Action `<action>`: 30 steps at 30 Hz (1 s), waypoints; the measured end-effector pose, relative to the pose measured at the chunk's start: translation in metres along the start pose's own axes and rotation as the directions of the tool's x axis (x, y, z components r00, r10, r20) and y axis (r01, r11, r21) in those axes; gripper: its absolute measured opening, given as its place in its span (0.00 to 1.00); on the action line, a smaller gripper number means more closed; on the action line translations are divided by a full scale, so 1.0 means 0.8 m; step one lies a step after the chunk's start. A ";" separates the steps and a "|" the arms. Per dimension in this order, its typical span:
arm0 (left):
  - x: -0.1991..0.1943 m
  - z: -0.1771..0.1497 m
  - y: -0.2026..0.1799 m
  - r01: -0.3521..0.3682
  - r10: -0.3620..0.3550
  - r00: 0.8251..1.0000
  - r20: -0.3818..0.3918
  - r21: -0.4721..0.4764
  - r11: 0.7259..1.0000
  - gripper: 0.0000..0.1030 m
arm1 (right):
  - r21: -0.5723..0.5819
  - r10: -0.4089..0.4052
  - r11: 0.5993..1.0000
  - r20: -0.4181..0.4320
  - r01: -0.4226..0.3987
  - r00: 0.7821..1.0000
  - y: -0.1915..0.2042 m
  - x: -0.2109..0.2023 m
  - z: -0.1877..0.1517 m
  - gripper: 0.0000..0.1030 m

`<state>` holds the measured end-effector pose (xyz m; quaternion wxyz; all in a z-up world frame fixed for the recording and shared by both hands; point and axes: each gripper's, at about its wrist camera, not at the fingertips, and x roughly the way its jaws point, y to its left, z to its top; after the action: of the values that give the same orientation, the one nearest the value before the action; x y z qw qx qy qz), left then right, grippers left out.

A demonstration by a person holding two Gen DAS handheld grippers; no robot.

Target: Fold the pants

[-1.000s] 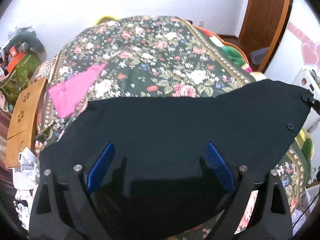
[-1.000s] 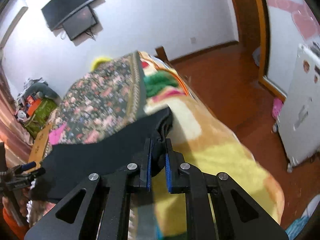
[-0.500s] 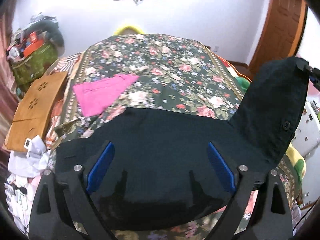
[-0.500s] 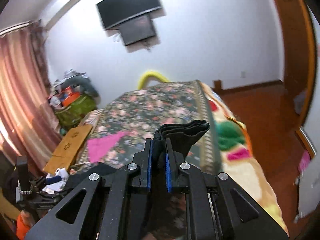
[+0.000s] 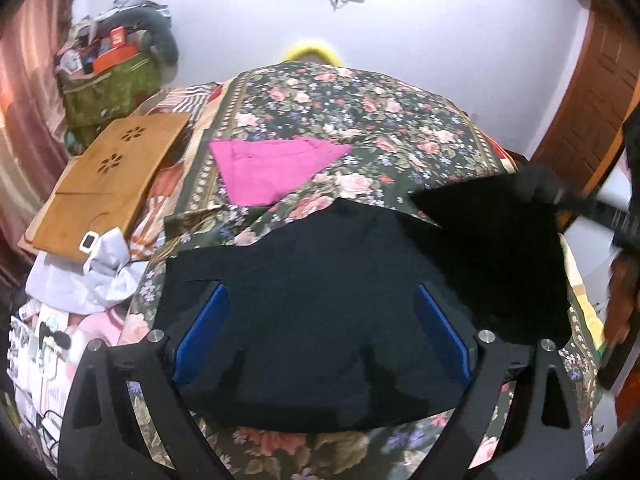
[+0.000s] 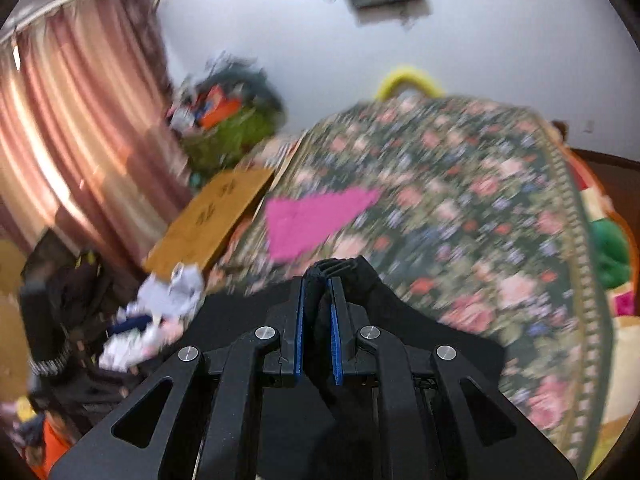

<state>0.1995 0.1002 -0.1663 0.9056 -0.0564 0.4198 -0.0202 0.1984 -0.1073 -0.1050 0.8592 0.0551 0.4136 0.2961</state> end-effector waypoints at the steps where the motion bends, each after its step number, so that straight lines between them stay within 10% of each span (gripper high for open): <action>1: 0.000 -0.002 0.004 -0.001 0.001 1.000 -0.002 -0.007 1.000 0.91 | -0.011 0.004 1.000 -0.023 -0.004 1.000 0.004 0.006 -0.007 0.09; 14: 0.005 -0.006 -0.009 -0.003 0.004 1.000 -0.029 0.023 1.000 0.91 | -0.094 0.052 0.992 -0.290 -0.083 0.955 0.030 0.051 -0.085 0.21; 30: 0.050 0.040 -0.094 0.043 -0.032 0.997 -0.075 0.146 0.988 0.92 | -0.086 -0.064 0.995 -0.095 0.056 0.993 -0.056 -0.033 -0.038 0.42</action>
<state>0.2503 0.0249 -0.1672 0.8910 0.0034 0.4486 -0.0702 0.1841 -0.1629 -0.1220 0.8479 -0.0079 0.4440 0.2895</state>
